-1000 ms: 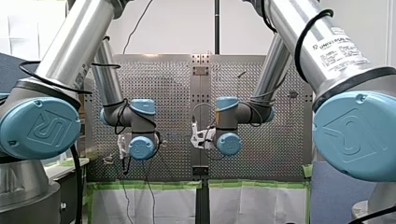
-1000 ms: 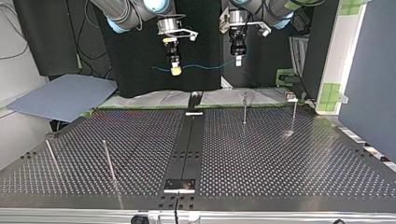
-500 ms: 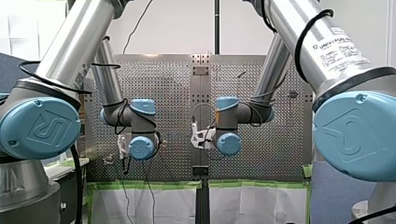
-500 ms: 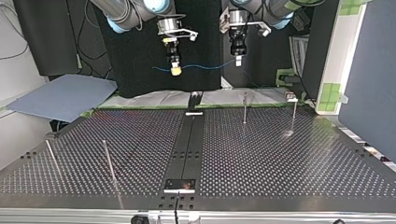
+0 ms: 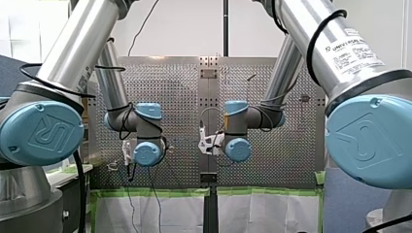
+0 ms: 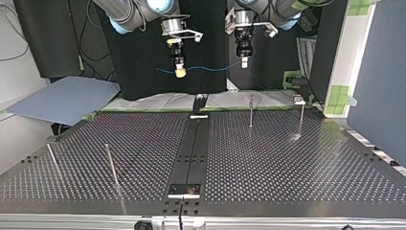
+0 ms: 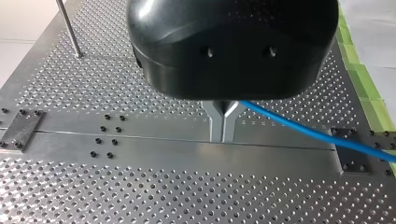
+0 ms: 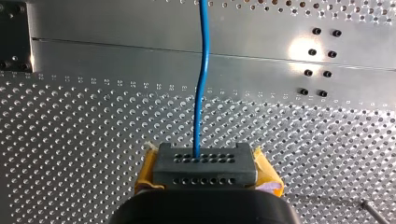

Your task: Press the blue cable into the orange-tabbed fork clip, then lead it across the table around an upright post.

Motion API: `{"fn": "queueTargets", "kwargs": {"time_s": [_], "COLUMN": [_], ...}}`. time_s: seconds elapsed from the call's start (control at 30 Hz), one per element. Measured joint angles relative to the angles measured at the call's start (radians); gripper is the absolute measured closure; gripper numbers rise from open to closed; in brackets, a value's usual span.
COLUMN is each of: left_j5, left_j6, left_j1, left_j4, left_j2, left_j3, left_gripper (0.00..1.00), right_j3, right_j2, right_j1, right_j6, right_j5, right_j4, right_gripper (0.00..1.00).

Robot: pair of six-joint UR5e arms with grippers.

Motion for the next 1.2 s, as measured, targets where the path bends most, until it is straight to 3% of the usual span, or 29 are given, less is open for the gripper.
{"fn": "queueTargets", "kwargs": {"time_s": [0.57, 0.8, 0.93, 1.2], "left_j5": [0.001, 0.014, 0.015, 0.015], "left_j6": [0.001, 0.009, 0.009, 0.009], "left_j1": [-0.001, -0.045, -0.067, -0.073], "left_j4": [0.001, 0.003, 0.003, 0.003], "left_j2": [0.000, -0.044, -0.062, -0.067], "left_j3": [-0.001, -0.014, -0.015, -0.015], "left_gripper": [1.00, 1.00, 1.00, 1.00], "right_j3": [0.000, 0.002, 0.011, 0.014], "right_j2": [0.000, 0.001, 0.024, 0.088], "right_j1": [0.000, -0.004, -0.016, -0.020], "right_j6": [0.000, -0.003, -0.012, -0.015], "right_j5": [0.000, 0.002, 0.008, 0.009], "right_j4": [0.000, 0.001, 0.001, 0.002], "right_gripper": [1.00, 1.00, 1.00, 1.00]}}
